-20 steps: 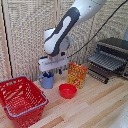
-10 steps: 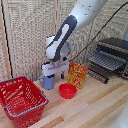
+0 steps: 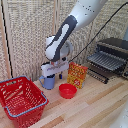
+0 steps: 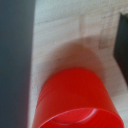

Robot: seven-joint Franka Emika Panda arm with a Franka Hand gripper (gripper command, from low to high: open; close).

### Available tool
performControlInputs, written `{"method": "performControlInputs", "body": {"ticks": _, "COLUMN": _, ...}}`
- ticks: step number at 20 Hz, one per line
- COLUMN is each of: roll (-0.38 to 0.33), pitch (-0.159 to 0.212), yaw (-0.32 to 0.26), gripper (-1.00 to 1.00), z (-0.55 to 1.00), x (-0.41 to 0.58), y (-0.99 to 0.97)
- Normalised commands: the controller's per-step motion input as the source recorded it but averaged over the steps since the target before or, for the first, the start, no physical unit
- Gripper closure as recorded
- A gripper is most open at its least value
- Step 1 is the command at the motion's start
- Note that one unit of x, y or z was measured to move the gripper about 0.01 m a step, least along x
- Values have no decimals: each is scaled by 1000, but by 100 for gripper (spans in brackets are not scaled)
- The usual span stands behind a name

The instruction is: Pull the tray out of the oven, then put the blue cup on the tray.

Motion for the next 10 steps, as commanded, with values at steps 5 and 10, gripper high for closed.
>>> {"method": "performControlInputs", "body": {"ticks": 5, "roll": 0, "pitch": -34, "yaw": -27, "gripper": 100, "z": 0, "x": 0, "y": 0}}
{"method": "performControlInputs", "body": {"ticks": 10, "roll": 4, "pitch": -102, "yaw": -186, "gripper": 100, "z": 138, "x": 55, "y": 0}}
